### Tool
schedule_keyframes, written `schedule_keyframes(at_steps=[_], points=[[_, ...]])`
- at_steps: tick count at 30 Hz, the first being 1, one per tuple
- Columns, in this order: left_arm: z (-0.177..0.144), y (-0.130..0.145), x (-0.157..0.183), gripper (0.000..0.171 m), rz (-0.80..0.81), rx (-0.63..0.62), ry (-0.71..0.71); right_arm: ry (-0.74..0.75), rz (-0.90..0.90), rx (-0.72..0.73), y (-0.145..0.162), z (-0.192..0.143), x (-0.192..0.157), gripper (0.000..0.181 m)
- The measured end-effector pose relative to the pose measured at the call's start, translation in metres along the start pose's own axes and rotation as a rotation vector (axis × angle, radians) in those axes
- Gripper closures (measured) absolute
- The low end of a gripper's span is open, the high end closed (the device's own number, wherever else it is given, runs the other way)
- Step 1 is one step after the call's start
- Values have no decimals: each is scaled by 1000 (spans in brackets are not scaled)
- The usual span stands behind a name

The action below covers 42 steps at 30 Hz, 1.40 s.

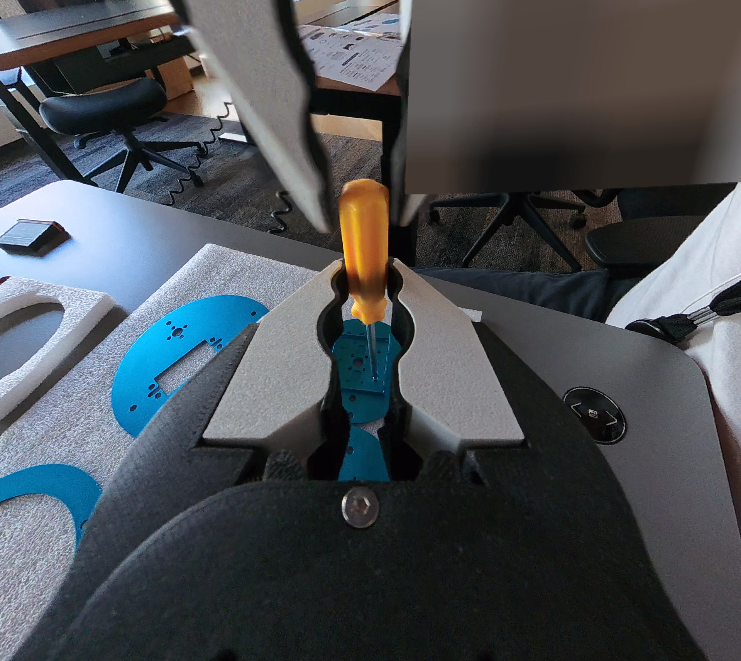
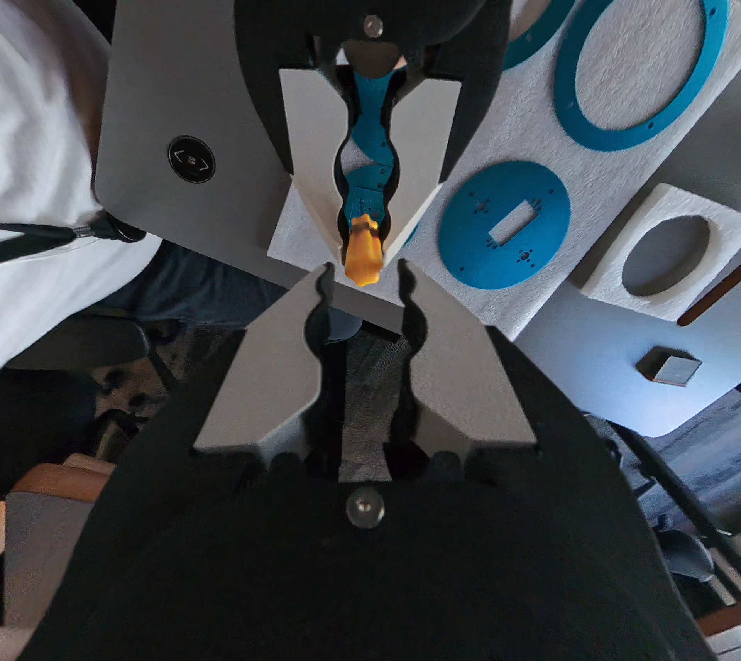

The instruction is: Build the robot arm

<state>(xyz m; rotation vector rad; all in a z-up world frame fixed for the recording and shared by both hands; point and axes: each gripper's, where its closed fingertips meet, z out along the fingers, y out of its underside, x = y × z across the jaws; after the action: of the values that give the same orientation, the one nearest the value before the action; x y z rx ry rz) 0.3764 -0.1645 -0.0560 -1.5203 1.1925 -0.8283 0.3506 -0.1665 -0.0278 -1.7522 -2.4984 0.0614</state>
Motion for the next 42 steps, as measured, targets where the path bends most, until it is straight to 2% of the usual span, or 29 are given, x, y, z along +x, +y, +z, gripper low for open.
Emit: schedule_keyframes(at_steps=[2,4,8,11,13,14,15,18,21,26,28,35,42], points=[[0,0,1,155,4,-5,4,4,-13,-7,0,1,-2,165],[0,0,1,155,4,-5,3,-9,63,-20,1,1,-3,165],[1,1,-3,153,-6,-8,-17,-83,447,28,-3,3,0,164],[2,0,-1,153,2,-9,-10,-94,367,21,-2,3,-2,163],[2,0,0,153,8,-10,-4,-77,287,45,-5,6,-2,140],[2,0,0,154,9,-10,-6,-85,272,48,-6,8,-4,145],[2,0,-1,153,9,-11,-9,-82,260,42,-4,9,-3,161],[1,4,-2,148,6,-23,-19,-82,276,58,-4,8,-1,163],[3,29,2,139,-15,-137,13,-89,301,65,-1,7,3,163],[-3,83,0,137,-38,-403,-12,-110,321,84,2,3,5,163],[-3,94,0,135,-39,-446,-17,-109,322,81,3,4,6,163],[-2,77,5,138,-41,-348,11,-118,325,77,6,5,7,164],[-4,51,-8,150,-103,-204,-20,-119,331,77,8,6,7,164]])
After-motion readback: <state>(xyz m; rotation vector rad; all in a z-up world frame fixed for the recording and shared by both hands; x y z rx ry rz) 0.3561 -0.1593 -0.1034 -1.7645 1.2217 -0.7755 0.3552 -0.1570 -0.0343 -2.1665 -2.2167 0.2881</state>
